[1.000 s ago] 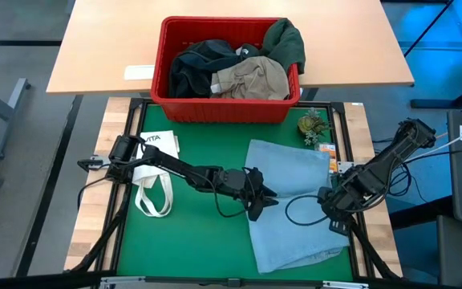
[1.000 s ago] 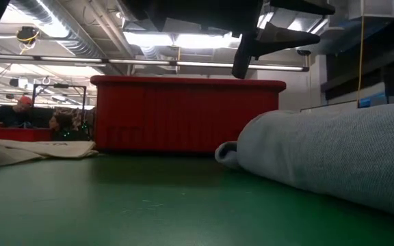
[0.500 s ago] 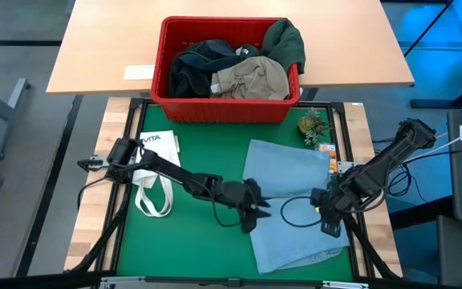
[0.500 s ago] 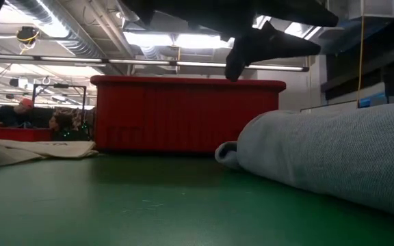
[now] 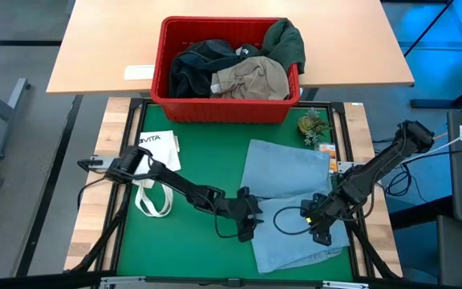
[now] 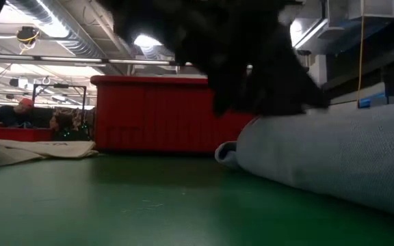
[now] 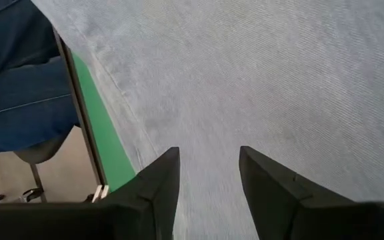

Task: Fold Laundry from Bin
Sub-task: Fold the light blue jeans

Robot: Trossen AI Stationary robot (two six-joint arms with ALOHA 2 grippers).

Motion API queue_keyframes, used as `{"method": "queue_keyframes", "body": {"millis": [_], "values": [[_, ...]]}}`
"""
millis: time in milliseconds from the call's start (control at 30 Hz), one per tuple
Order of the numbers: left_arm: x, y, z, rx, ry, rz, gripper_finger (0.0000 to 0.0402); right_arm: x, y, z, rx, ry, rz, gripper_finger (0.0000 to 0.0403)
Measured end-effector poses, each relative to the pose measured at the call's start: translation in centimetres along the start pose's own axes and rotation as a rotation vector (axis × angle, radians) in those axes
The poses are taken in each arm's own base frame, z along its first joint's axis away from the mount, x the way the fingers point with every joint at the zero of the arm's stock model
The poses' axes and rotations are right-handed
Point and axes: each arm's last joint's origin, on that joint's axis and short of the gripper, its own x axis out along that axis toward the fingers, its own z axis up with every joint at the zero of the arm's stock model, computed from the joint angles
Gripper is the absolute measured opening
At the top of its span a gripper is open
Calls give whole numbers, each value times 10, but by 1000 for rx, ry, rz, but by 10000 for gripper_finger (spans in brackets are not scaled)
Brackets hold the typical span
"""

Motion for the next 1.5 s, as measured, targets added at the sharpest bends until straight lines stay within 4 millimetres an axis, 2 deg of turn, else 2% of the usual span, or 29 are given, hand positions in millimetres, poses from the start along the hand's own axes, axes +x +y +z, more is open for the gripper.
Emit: {"method": "queue_keyframes", "body": {"millis": [233,467,600,800,1033,1167,1333,1500], "values": [[7,15,-23,-4,183,90,156,8,6,4,-11,14,63,156],[1,34,-22,-26,348,63,156,5,19,11,-46,-55,199,156],[-16,46,-15,-29,464,99,156,3,25,15,-132,-90,252,156],[-50,61,-3,64,588,197,156,-4,35,20,-251,-170,296,156],[-78,60,21,72,543,210,156,-9,42,26,-369,-278,323,156],[-97,55,40,53,465,152,156,-26,56,32,-498,-332,338,156],[-112,46,58,49,344,112,156,-53,65,38,-624,-410,162,156],[-105,40,58,55,294,100,156,-61,53,38,-651,-467,-178,156]]}}
